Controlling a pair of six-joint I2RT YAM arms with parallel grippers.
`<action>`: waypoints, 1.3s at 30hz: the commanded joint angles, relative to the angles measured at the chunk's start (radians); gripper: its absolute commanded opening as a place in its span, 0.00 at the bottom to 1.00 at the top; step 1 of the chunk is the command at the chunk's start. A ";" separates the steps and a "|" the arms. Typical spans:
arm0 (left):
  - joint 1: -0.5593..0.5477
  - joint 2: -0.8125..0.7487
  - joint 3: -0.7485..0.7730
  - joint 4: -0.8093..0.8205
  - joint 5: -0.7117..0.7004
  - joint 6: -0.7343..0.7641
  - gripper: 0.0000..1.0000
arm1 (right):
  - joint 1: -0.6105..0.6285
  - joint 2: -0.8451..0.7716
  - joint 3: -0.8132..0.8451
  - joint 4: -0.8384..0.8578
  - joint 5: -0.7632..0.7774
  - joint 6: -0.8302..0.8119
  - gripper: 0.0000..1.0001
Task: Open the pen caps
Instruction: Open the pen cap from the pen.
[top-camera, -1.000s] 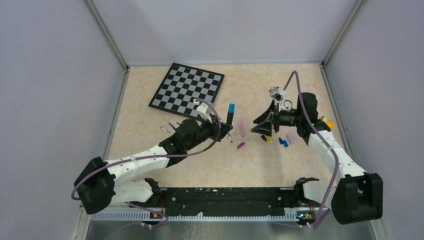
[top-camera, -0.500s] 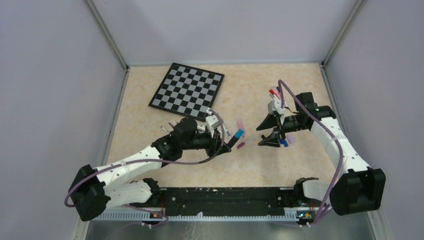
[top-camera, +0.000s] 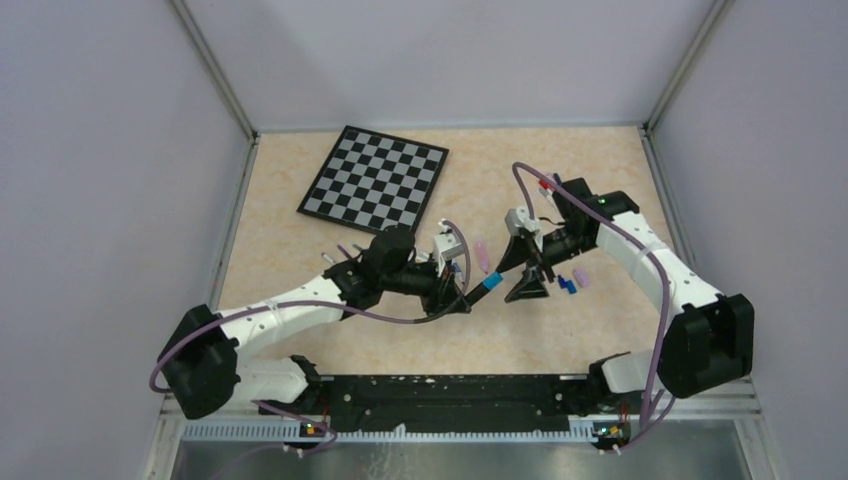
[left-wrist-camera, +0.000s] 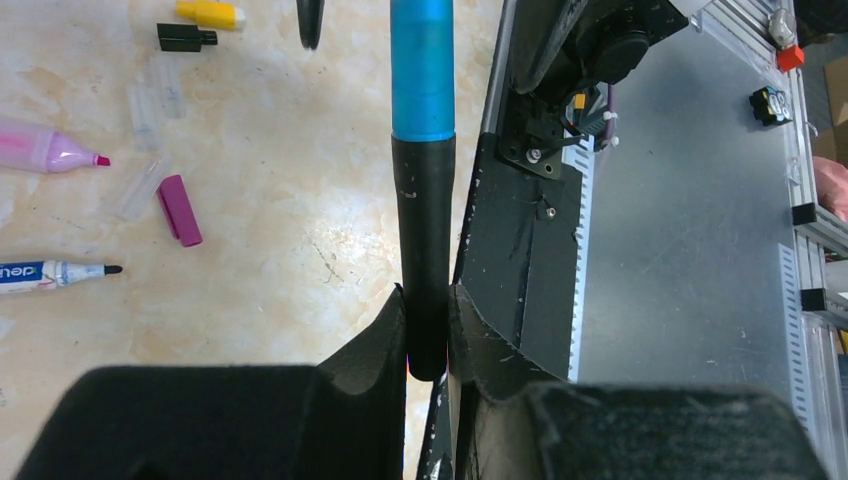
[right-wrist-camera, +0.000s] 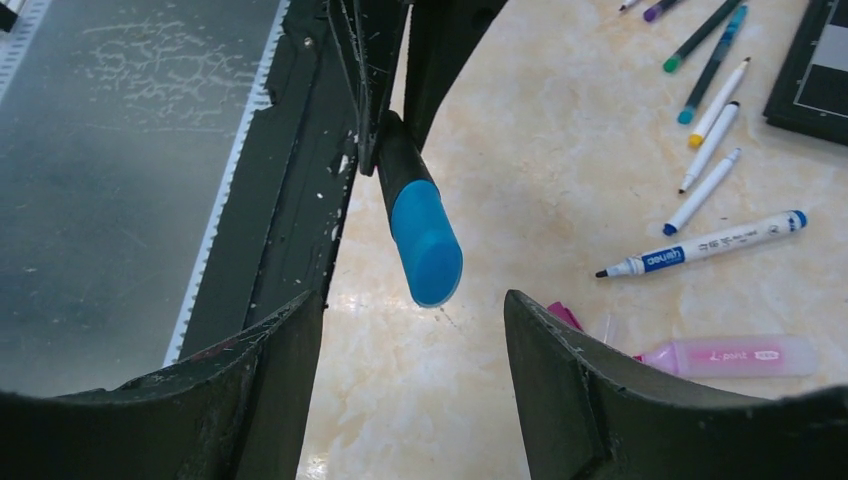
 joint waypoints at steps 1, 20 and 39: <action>0.004 0.017 0.053 0.020 0.048 0.025 0.00 | 0.049 0.019 0.043 0.006 0.016 0.007 0.65; 0.004 0.060 0.063 0.027 0.068 0.011 0.00 | 0.092 0.035 0.045 0.090 0.016 0.171 0.54; 0.004 0.071 0.070 0.027 0.067 0.012 0.00 | 0.102 0.043 0.059 0.109 0.024 0.216 0.43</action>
